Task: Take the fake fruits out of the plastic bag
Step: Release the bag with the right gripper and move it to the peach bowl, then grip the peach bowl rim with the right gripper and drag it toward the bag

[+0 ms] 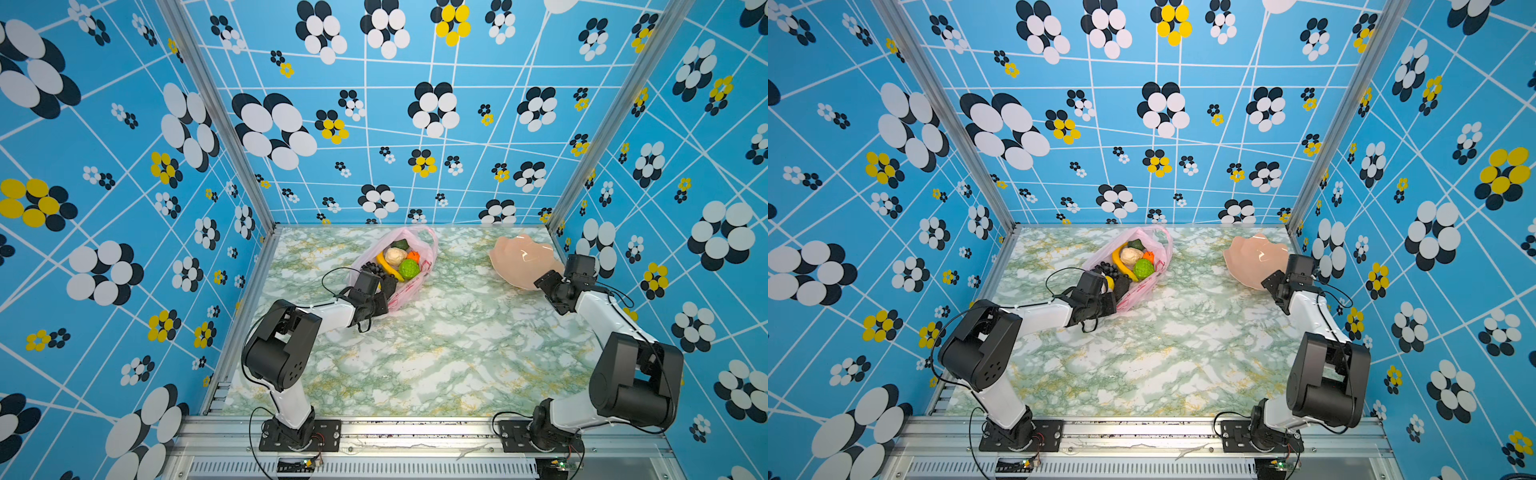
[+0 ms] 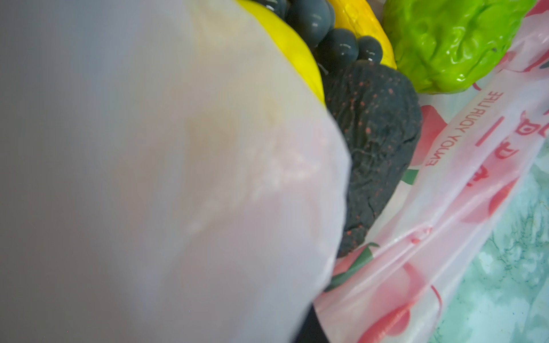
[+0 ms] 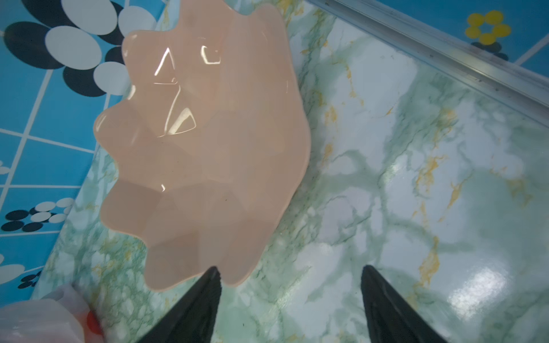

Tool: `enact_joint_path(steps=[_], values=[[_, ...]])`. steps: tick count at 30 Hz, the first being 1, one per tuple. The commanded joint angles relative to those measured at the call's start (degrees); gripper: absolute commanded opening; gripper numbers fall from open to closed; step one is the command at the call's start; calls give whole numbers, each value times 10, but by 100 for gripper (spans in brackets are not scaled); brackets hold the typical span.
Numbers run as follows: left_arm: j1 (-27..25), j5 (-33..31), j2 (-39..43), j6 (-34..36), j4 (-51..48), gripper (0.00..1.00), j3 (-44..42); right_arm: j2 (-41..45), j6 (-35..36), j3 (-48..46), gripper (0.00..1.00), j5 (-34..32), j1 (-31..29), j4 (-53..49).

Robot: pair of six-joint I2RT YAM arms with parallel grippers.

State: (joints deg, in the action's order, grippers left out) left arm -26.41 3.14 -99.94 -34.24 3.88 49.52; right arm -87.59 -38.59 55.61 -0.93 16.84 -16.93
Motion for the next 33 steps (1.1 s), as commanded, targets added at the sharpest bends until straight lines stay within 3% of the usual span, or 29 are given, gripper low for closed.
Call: enact_joint_path(steps=[1,7,15,25,33], values=[[10,11,19,5,21,6,-19,-46,-5,27,74,-4,14,11],[13,6,48,17,29,6,-35,-118,9,89,66,8,19,9],[15,1,59,23,35,6,-41,-174,2,141,41,22,22,-13],[15,-5,60,28,33,7,-41,-174,3,126,13,66,22,-1],[18,-9,61,28,31,6,-41,-131,0,54,4,134,8,35]])
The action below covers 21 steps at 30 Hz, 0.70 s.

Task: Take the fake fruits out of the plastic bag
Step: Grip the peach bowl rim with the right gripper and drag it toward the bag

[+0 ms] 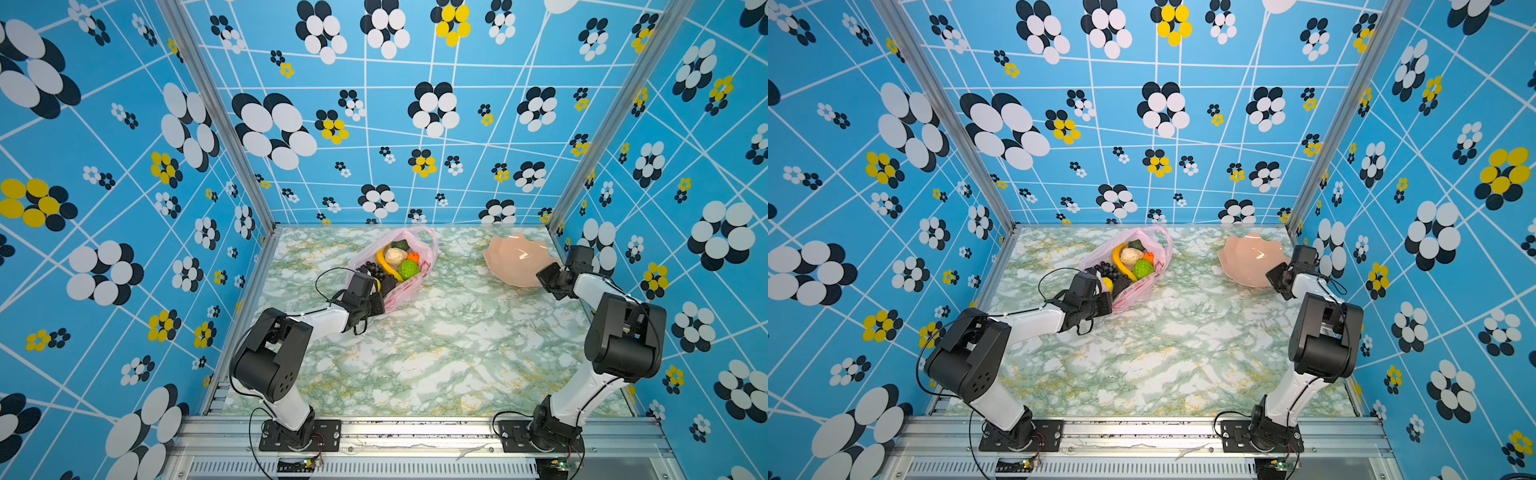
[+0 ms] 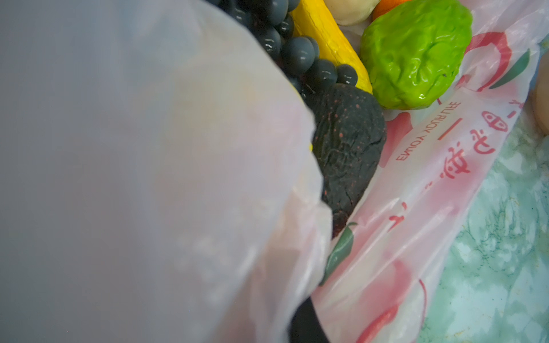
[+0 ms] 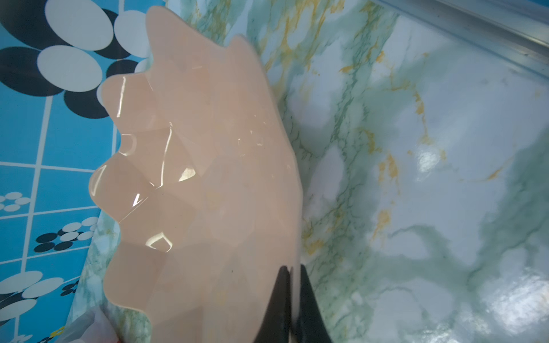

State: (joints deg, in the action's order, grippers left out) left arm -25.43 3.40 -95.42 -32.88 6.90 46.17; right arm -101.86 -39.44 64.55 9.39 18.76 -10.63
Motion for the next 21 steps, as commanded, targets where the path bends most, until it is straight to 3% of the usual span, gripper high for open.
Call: enact_joint_path(steps=[1,11,21], values=[[9,-11,16,14,0,6,-8,22,9,-47,4,42,-15,-23],[22,-12,25,15,3,6,-15,141,35,-157,4,112,-88,-29],[24,-22,25,26,-1,6,-13,251,53,-250,3,115,-188,-82]])
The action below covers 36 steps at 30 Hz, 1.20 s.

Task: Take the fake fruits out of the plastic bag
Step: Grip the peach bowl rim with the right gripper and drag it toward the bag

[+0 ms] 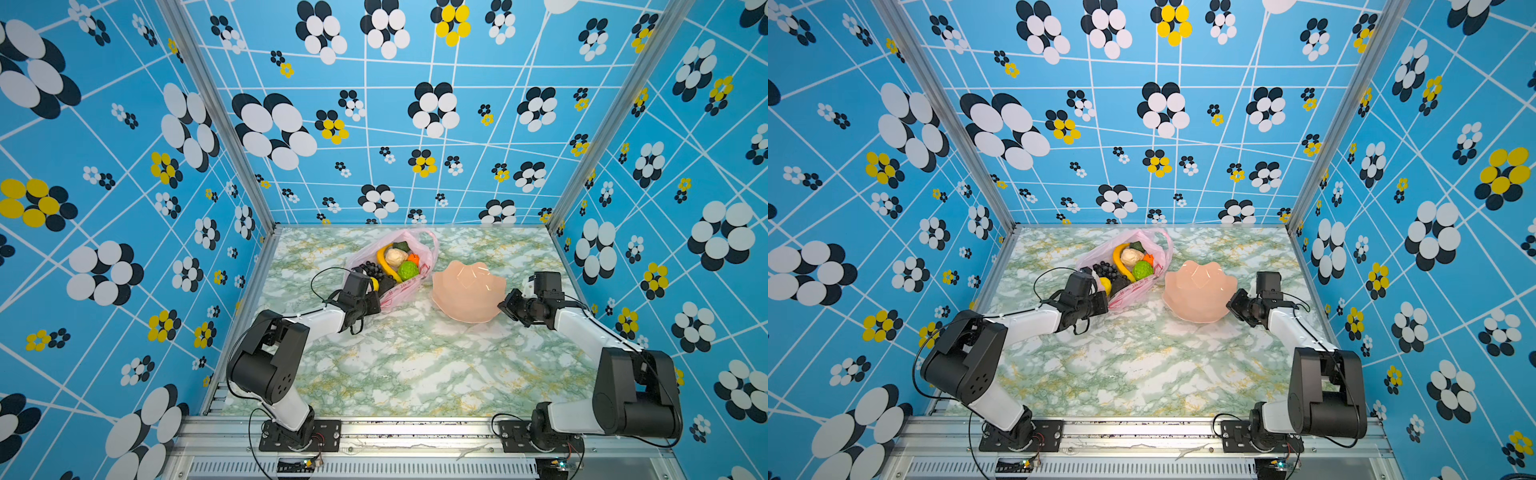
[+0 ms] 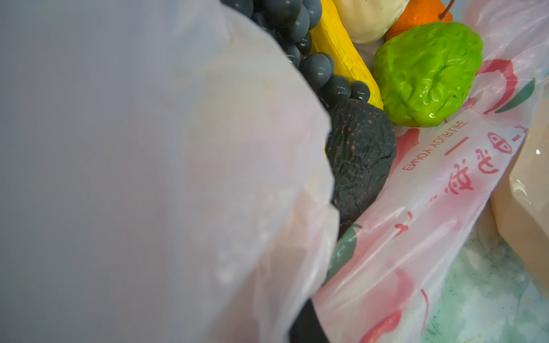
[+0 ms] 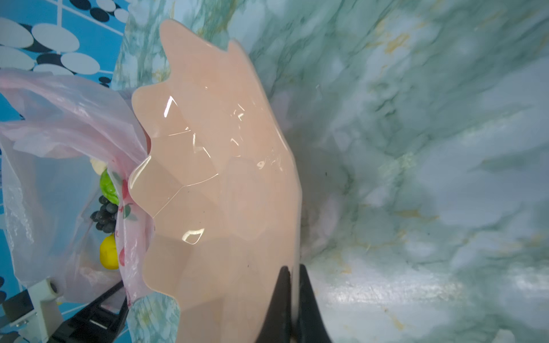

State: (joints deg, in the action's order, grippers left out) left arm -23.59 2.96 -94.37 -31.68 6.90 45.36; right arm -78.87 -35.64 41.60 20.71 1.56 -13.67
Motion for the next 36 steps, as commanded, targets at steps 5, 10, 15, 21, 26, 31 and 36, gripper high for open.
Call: enact_joint_path(steps=[5,10,15,21,26,31,36], values=[[5,-17,11,13,-1,7,-3,65,12,-46,3,-17,-61,-77],[5,-17,9,12,2,6,-4,94,0,-77,3,-22,-109,-80],[3,-6,9,8,3,7,-5,91,-2,-89,3,-27,-125,-83],[3,-6,14,6,3,6,-8,91,-2,-92,17,-49,-130,-88],[3,-7,15,3,5,7,-10,98,0,-83,34,-59,-130,-101],[3,-7,16,-3,6,7,-14,128,1,-49,45,-82,-131,-154],[3,-3,16,-24,25,7,-29,163,-9,46,57,-140,-187,-208]])
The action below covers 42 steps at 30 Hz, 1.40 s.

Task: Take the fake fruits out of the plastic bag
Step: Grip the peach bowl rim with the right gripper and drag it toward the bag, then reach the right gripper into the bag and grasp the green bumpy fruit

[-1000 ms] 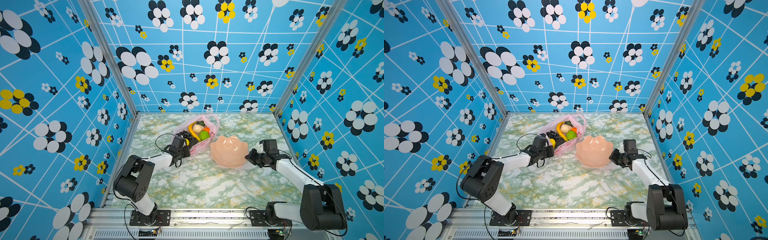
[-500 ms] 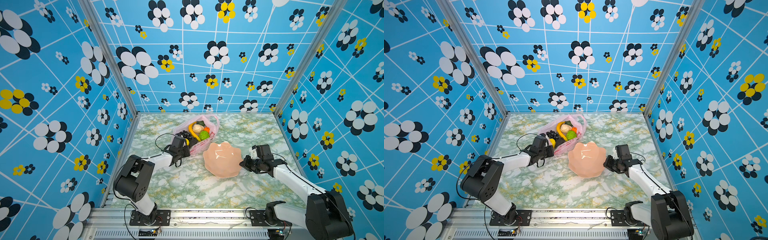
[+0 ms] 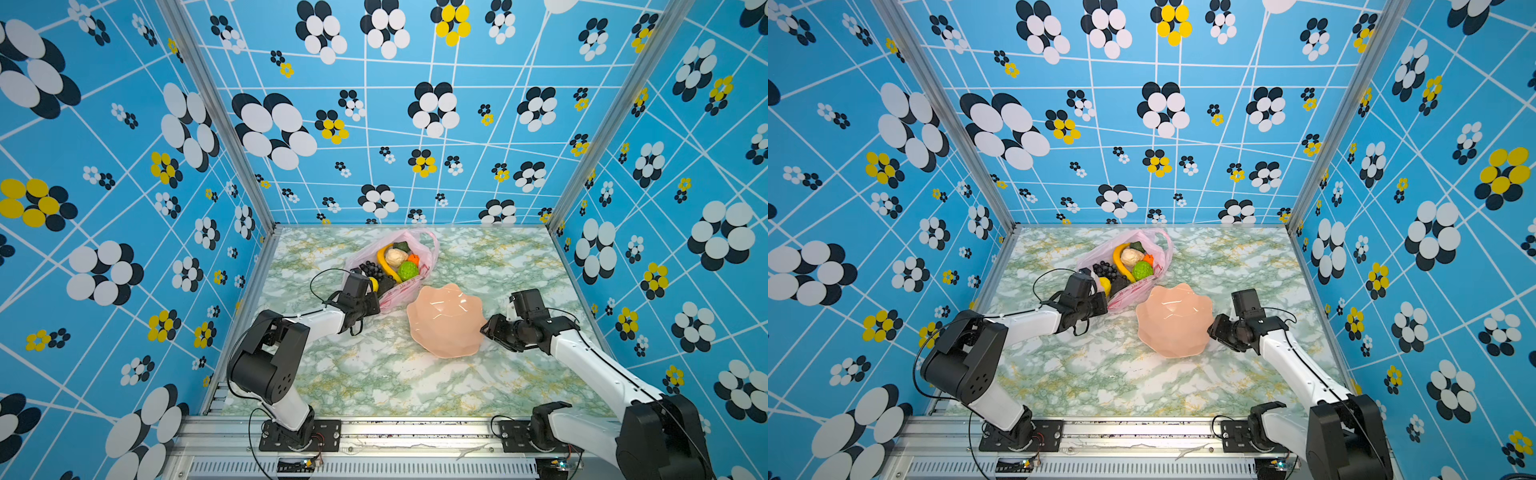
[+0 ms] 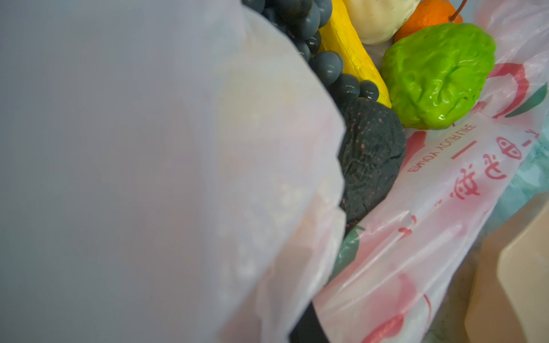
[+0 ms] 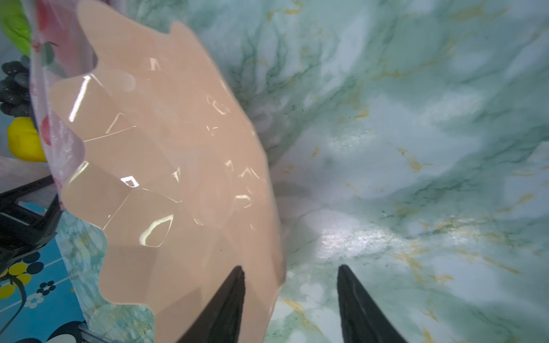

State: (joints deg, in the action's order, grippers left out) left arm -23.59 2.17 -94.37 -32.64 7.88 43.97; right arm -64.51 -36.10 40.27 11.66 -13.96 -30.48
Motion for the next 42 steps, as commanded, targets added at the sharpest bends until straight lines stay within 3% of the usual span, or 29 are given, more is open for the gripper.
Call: enact_joint_path(steps=[1,4,14,25,34,42], values=[[3,5,17,-20,21,7,-19,12,-3,86,58,-68,-51,-44],[5,5,20,-47,42,7,-37,-41,1,153,60,-111,-105,-36],[12,23,3,-78,61,7,-49,-287,-6,377,63,-143,-206,19],[12,40,-18,-116,62,7,-51,-485,-59,563,74,-181,-223,18],[4,26,-2,-117,58,8,-57,-634,-87,734,74,-215,-223,-55],[4,18,13,-113,50,8,-58,-698,-87,795,76,-243,-223,-104]])
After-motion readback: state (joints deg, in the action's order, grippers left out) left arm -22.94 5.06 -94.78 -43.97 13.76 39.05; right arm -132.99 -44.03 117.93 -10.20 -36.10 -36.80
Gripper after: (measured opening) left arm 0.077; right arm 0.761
